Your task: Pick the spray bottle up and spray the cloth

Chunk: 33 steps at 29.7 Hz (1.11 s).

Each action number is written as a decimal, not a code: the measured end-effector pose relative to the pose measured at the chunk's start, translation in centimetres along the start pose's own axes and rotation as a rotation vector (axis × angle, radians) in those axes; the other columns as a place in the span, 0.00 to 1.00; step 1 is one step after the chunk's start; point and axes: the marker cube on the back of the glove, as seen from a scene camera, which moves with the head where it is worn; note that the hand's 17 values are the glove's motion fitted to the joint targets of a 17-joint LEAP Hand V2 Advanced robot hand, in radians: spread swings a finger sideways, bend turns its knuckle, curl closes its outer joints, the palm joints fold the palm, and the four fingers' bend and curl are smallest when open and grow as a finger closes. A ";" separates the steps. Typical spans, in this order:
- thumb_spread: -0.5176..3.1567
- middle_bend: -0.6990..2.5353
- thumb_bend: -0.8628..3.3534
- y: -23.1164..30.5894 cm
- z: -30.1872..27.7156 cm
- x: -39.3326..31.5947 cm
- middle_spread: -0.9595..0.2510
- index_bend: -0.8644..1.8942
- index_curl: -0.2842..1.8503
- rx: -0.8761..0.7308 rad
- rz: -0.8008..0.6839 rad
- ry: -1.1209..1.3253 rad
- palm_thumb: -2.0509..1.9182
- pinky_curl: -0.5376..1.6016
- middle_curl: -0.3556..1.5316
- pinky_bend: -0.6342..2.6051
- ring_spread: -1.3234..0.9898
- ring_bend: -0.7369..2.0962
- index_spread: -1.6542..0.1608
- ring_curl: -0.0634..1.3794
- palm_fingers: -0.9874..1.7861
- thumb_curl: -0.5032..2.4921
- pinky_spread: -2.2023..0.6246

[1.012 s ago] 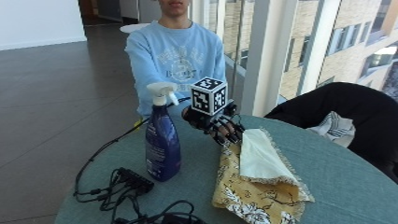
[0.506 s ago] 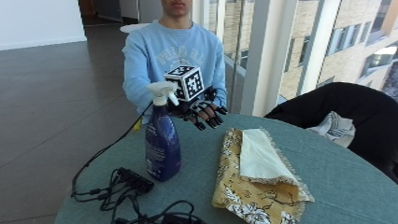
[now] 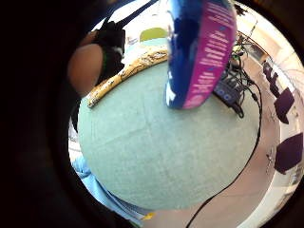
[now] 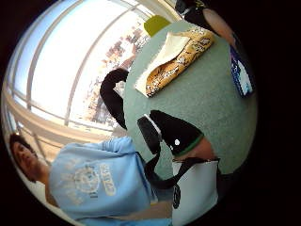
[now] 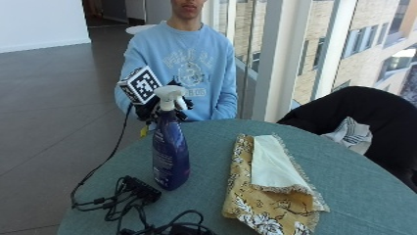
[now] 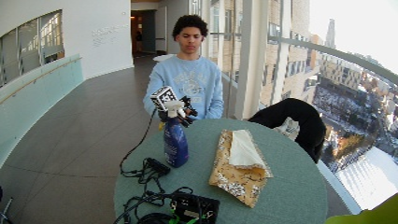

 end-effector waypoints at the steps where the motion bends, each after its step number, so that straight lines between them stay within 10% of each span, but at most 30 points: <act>1: 0.44 0.27 0.20 0.4 -0.6 0.6 0.74 0.36 0.25 0.014 0.015 -0.044 0.65 0.41 0.37 0.32 0.57 0.37 0.68 0.23 0.56 0.25 0.84; 12: 0.43 0.28 0.20 -0.5 -4.0 7.2 0.74 0.37 0.26 0.207 0.188 -0.531 0.65 0.41 0.38 0.31 0.56 0.37 0.68 0.24 0.57 0.25 0.84; 33: 0.40 0.28 0.20 -7.6 -0.4 10.8 0.73 0.35 0.25 0.324 0.290 -0.623 0.66 0.42 0.39 0.31 0.56 0.38 0.68 0.26 0.58 0.26 0.85</act>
